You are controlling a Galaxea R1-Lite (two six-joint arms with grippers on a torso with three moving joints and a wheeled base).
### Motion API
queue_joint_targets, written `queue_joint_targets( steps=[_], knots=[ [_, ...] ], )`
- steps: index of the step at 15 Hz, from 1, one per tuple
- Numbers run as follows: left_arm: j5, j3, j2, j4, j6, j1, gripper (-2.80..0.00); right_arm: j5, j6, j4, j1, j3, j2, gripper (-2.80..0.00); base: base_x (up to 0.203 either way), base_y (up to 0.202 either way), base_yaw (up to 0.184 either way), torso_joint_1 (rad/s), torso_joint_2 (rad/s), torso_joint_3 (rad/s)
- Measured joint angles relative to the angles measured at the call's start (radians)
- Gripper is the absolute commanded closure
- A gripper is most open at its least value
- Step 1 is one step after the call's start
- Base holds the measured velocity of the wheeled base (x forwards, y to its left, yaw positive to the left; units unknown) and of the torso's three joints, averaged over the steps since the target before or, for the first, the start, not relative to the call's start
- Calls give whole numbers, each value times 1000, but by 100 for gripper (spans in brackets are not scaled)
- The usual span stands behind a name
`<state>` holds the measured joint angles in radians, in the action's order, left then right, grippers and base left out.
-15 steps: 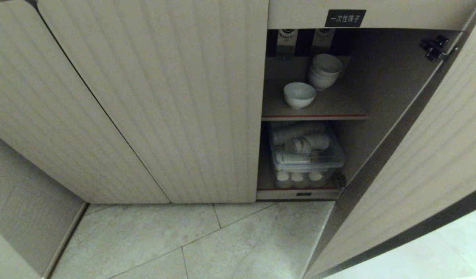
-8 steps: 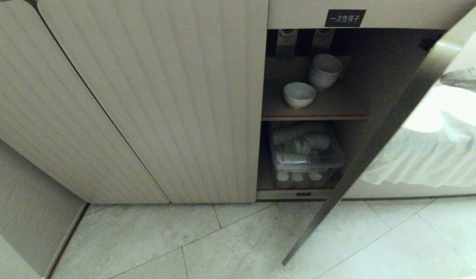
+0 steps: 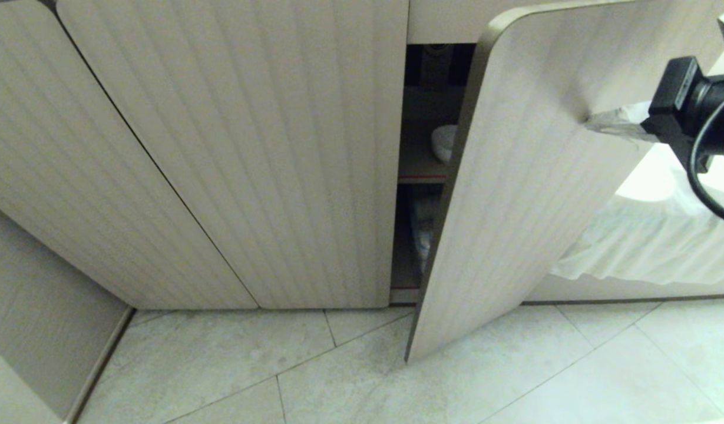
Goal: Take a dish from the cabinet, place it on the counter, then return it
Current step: Close the cabinet door
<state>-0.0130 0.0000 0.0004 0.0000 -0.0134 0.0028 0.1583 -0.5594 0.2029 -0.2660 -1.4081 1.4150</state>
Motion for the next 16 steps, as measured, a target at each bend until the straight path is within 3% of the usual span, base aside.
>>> queue_joint_targets(
  steps=[11, 16],
  knots=[
    [0, 0, 0, 0, 0, 0, 0, -4, 5, -202, -14, -11, 181, 0, 0, 0, 0, 0, 0, 0],
    [0, 0, 0, 0, 0, 0, 0, -12, 5, -219, -14, -66, 263, 0, 0, 0, 0, 0, 0, 0]
  ],
)
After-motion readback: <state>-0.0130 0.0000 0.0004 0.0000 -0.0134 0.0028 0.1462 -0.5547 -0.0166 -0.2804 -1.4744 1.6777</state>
